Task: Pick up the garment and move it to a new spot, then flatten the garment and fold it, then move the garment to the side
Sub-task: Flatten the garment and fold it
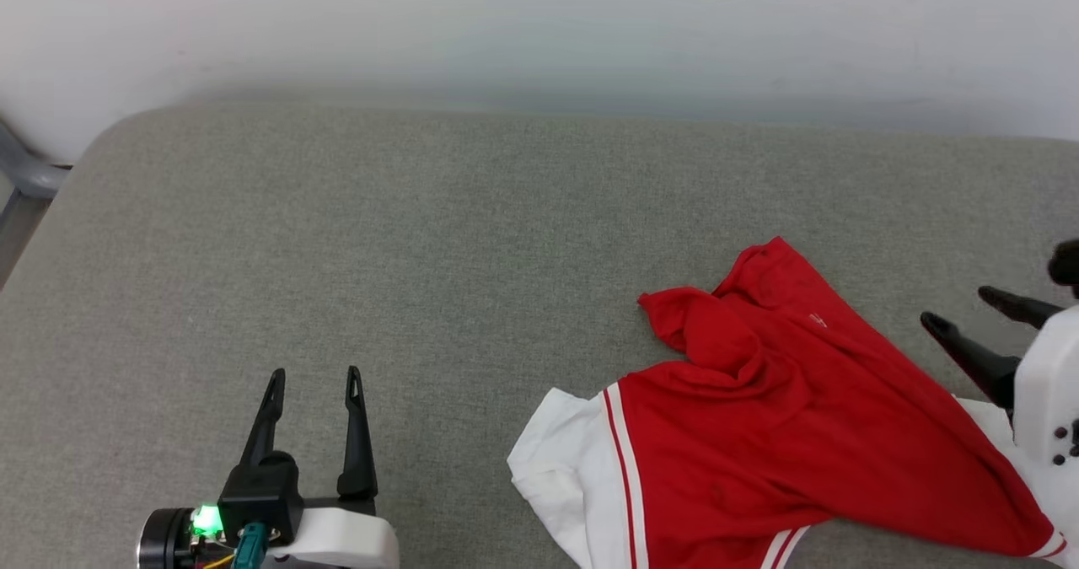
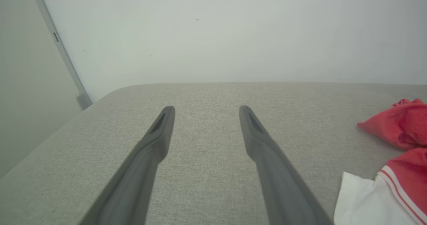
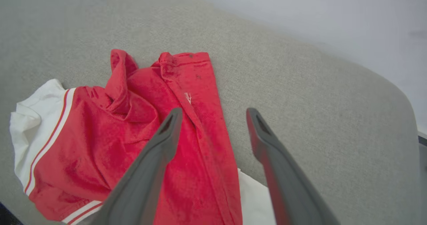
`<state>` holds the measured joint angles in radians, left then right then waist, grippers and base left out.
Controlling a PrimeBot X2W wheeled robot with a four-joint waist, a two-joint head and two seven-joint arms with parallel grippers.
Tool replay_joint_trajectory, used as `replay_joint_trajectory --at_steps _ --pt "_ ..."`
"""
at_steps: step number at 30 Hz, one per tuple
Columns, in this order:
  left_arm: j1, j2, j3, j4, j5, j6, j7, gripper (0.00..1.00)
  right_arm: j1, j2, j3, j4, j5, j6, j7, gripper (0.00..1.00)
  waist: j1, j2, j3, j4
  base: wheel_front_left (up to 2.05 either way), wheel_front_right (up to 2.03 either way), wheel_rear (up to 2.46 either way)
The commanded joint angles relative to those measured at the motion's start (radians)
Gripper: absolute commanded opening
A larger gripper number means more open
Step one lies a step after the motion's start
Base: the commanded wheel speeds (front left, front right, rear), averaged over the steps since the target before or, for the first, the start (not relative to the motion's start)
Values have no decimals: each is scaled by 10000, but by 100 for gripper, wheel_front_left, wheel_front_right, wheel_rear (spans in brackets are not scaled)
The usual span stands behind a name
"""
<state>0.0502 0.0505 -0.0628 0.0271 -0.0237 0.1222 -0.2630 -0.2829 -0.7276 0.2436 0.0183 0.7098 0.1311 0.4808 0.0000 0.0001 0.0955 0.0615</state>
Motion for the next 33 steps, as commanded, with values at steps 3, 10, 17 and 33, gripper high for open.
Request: replay_joint_trajectory --at_steps 3,10,17,33 --pt "-406 -6 -205 -72 -103 86 -26 100 -864 -237 872 153 -15 -7 1596 100 0 -1 628 321 0 0 0" --pt "-898 -6 -569 -134 -259 291 -26 100 -1925 -212 2132 1004 -57 -7 3058 100 0 -1 1435 676 0 0 0" --pt "-1415 -4 -936 -164 -348 473 -26 100 -2673 61 3539 2536 -179 -5 3141 100 0 -1 2198 1028 0 0 0" --pt "-903 -6 -622 -49 -220 470 -26 100 -2581 -605 3925 1414 1523 -7 -1486 0 0 -1 1289 427 0 0 0"
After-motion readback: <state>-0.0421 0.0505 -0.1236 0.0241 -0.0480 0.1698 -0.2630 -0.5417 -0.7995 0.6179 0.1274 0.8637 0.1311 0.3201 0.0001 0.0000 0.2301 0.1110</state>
